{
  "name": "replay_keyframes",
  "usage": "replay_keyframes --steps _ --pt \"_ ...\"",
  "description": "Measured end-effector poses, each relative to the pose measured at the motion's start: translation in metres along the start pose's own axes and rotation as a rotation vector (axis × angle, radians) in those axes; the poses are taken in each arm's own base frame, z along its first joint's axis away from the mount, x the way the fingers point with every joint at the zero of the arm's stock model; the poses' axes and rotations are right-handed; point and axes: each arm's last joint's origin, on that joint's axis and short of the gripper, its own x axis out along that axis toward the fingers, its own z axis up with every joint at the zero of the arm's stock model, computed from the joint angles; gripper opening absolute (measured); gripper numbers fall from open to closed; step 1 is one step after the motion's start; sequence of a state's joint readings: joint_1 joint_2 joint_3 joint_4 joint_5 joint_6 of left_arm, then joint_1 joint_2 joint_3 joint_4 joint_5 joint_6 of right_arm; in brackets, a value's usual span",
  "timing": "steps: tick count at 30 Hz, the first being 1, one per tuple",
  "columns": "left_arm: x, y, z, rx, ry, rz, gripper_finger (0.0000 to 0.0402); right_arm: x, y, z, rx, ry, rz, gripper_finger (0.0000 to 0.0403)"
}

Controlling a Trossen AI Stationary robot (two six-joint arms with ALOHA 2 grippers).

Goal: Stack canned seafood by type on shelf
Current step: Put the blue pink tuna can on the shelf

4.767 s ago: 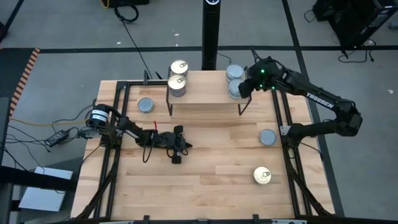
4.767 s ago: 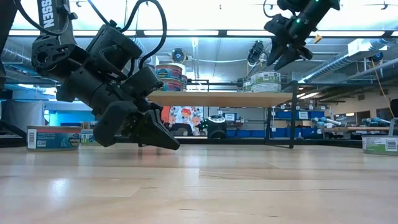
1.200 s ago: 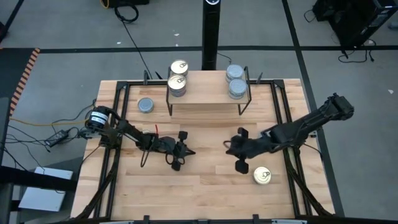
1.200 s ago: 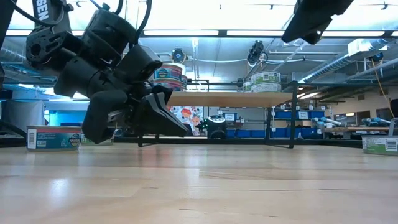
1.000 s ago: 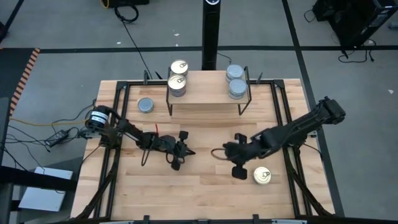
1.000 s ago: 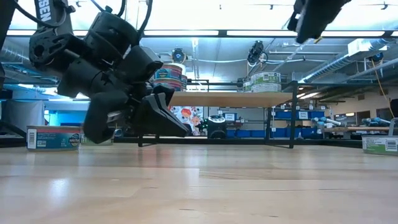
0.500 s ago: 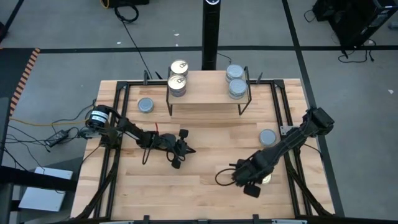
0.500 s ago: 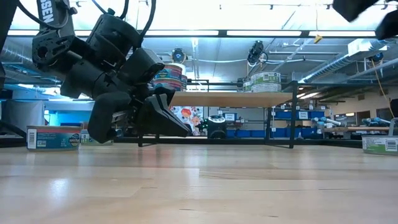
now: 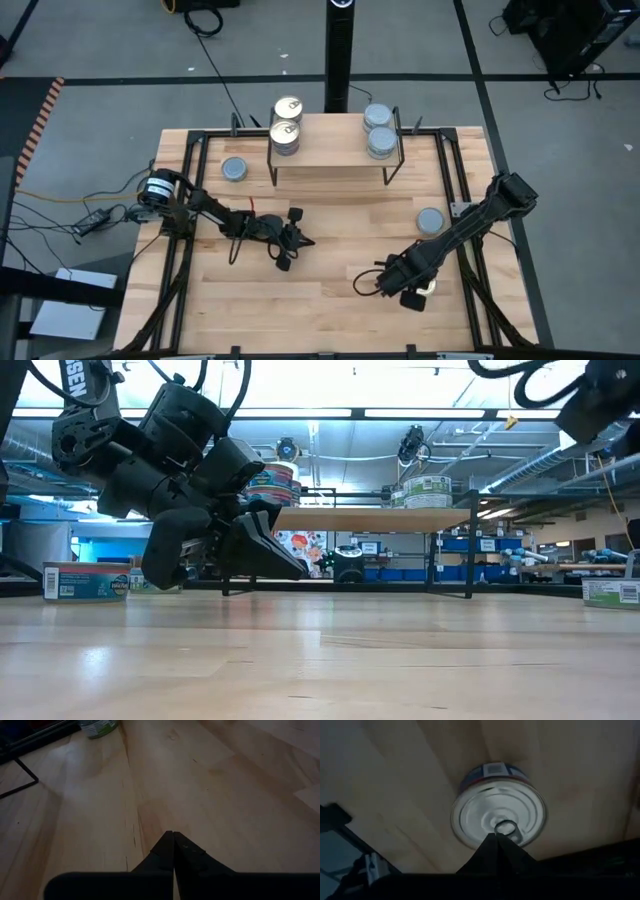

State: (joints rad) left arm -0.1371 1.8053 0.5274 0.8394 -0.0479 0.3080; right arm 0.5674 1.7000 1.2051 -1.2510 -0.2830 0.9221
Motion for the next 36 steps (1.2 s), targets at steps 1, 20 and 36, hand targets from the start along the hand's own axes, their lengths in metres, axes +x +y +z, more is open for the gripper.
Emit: replay_keyframes --steps 1,20,36 --pt "0.0 0.0 0.0 0.0 0.0 0.0 0.0004 0.002 0.0 0.001 -0.007 -0.002 0.003 0.0005" --pt "0.0 0.0 0.0 -0.006 0.002 0.0 0.0004 0.024 -0.014 0.032 -0.128 -0.181 0.075 0.0005" --pt "0.0 0.0 0.0 -0.041 0.003 0.0 0.0004 -0.009 -0.05 0.115 -0.23 -0.739 0.038 0.0005"
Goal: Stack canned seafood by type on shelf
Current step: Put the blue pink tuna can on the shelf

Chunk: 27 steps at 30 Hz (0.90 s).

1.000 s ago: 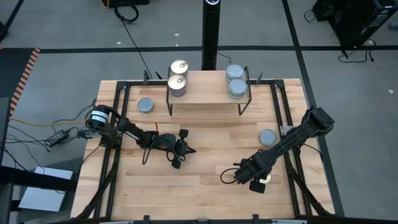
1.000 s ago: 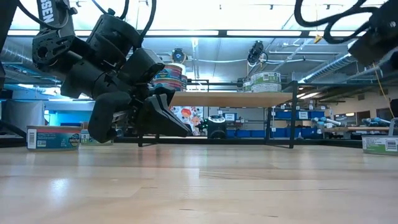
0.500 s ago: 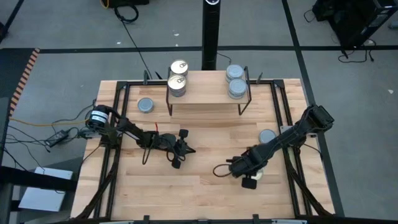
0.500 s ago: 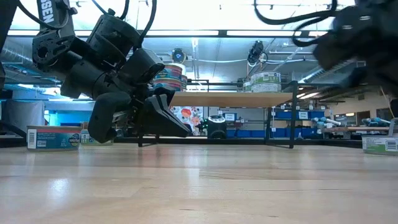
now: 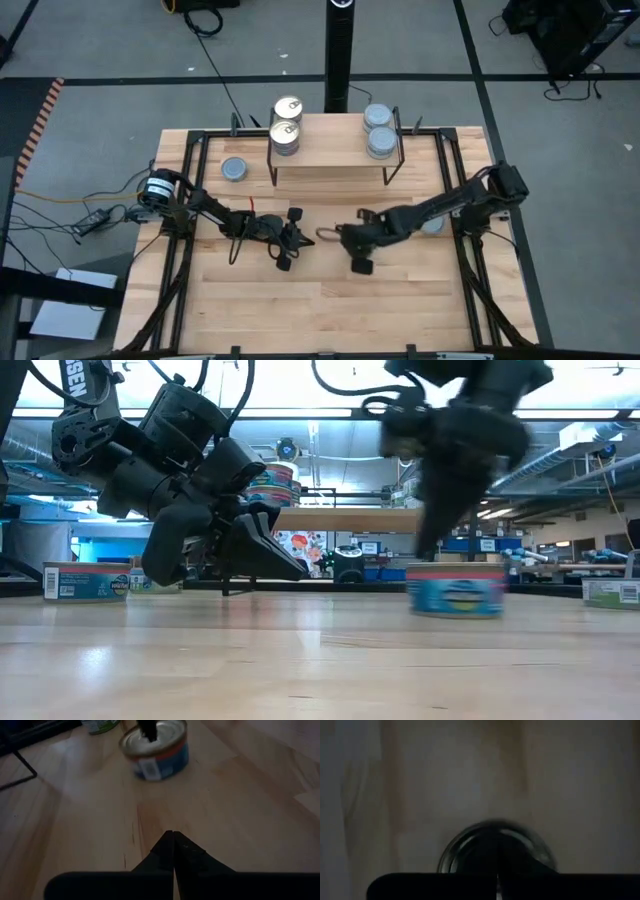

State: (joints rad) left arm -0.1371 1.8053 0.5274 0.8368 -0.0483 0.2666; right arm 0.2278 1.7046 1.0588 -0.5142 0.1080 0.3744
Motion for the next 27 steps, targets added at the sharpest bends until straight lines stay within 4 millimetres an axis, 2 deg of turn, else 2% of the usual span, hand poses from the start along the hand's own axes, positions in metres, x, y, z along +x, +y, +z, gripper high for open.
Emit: replay_keyframes --steps 7,9,12,15,19,24,27 --pt "0.0 0.002 0.0 -0.084 -0.009 0.009 0.0004 0.001 -0.025 0.024 -0.053 -0.15 -0.006 0.0008" --pt "0.001 0.003 0.002 -0.133 -0.013 0.011 0.0006 -0.003 -0.027 0.025 -0.067 -0.121 0.01 0.0012" --pt "0.005 0.006 0.011 -0.225 -0.037 0.014 0.0013 -0.022 -0.016 0.027 -0.085 -0.049 0.002 0.0013" --pt "0.01 0.007 0.02 -0.293 -0.051 -0.007 0.0024 -0.04 -0.001 0.016 -0.109 0.063 -0.072 0.0008" --pt "0.017 0.009 0.031 -0.362 -0.036 -0.032 0.0041 -0.05 0.017 -0.009 -0.092 0.157 -0.111 0.0005" --pt "0.024 0.014 0.044 -0.477 -0.018 -0.032 0.0071 -0.035 0.036 -0.036 -0.077 0.164 -0.096 0.0007" --pt "0.026 0.018 0.049 -0.542 -0.035 -0.026 0.0094 -0.025 0.037 -0.049 -0.066 0.166 -0.099 0.0006"
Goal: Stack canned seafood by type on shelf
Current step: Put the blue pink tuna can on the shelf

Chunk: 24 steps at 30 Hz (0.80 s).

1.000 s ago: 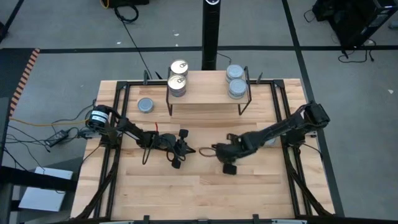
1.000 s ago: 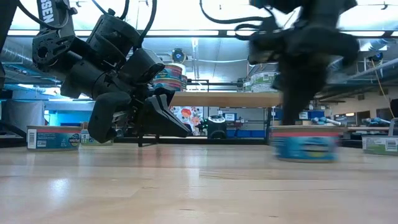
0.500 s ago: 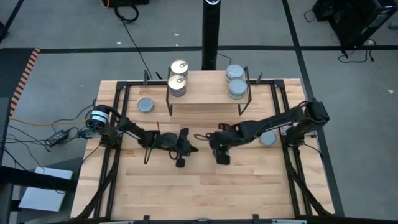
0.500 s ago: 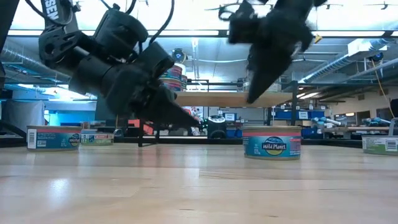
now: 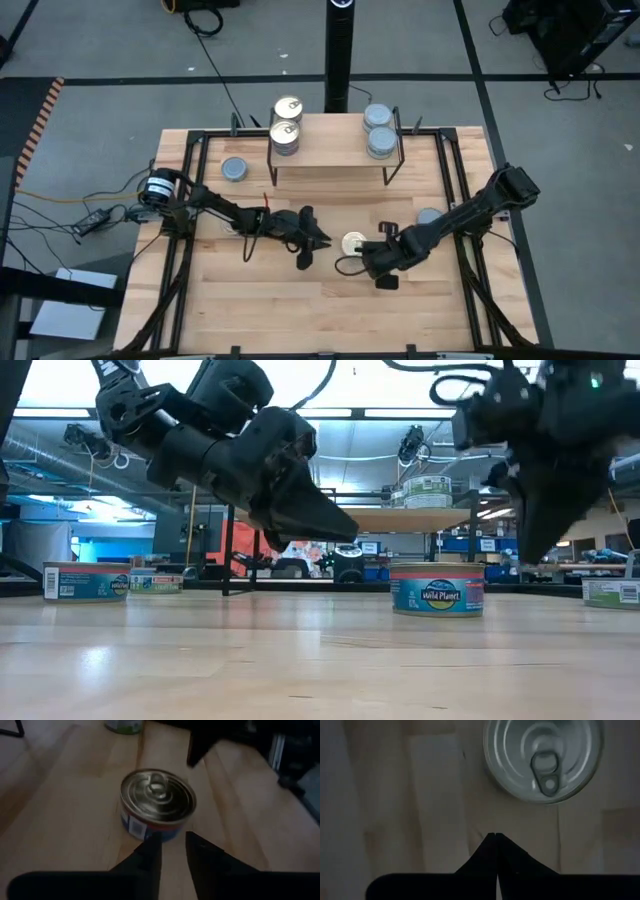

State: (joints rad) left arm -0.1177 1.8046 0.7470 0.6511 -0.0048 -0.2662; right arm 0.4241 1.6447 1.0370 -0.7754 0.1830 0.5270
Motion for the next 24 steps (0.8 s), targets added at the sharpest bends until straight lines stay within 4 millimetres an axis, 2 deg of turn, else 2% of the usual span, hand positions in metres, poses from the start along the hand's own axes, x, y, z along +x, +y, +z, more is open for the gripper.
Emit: replay_keyframes --steps 5,12,24 --pt "0.002 0.008 0.008 -0.079 -0.014 0.023 0.0136 0.02 -0.005 -0.01 0.018 -0.063 -0.038 0.0006" --pt "0.005 0.028 0.015 -0.173 0.038 0.099 0.0178 0.038 -0.017 -0.004 0.006 -0.202 -0.014 0.0006" --pt "0.004 0.036 0.014 -0.234 0.068 0.127 0.0182 0.041 -0.023 0.01 -0.046 -0.337 0.02 0.0006"
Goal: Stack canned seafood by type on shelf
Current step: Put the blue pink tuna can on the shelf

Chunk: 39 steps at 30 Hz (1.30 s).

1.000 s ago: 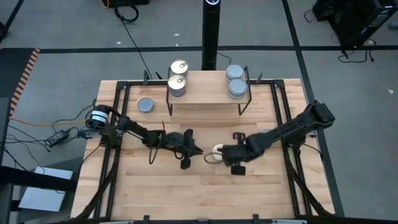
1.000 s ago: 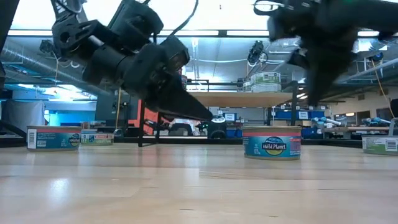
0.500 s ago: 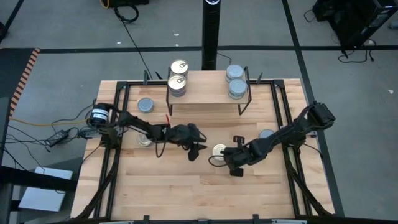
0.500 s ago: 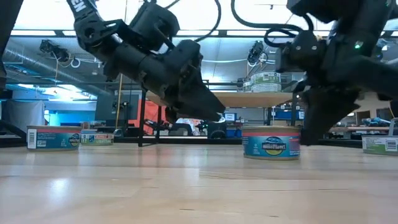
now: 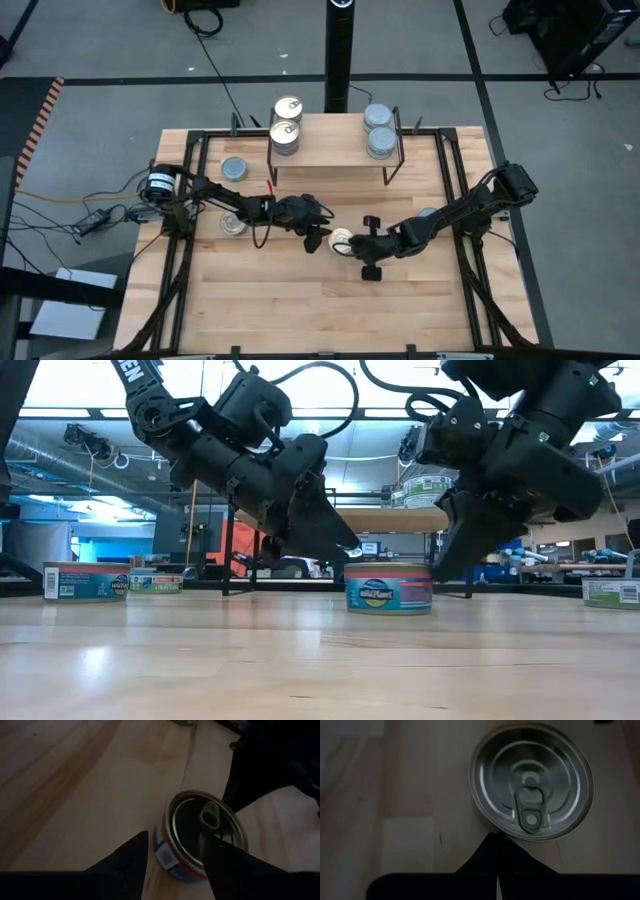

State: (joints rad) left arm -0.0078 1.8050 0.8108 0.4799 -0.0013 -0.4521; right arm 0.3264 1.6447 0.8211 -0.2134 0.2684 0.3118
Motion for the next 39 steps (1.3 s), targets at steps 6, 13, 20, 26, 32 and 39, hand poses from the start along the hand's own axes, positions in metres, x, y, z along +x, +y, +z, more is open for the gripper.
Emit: replay_keyframes --steps 6,13,20,26,32,39 --pt "0.0 0.001 0.0 0.0 -0.002 0.021 0.0182 0.0 0.001 0.005 -0.02 -0.049 0.013 0.0006" --pt "0.0 0.004 -0.006 0.012 0.053 0.059 0.0169 0.0 0.001 0.007 -0.025 -0.065 0.017 0.0006" --pt "0.003 0.004 -0.009 0.024 0.071 0.037 0.0145 0.0 0.0 0.007 -0.027 -0.064 0.018 0.0006" --pt "0.005 0.006 -0.012 0.023 0.085 0.04 0.0109 0.001 -0.001 0.008 -0.025 -0.064 0.015 0.0006" --pt "0.005 0.005 -0.012 0.03 0.083 0.032 0.0053 0.0 -0.001 0.008 -0.027 -0.062 0.012 0.0007" --pt "0.006 0.012 -0.026 0.033 0.184 0.071 0.0006 -0.011 0.01 0.018 -0.054 -0.028 0.02 0.0007"
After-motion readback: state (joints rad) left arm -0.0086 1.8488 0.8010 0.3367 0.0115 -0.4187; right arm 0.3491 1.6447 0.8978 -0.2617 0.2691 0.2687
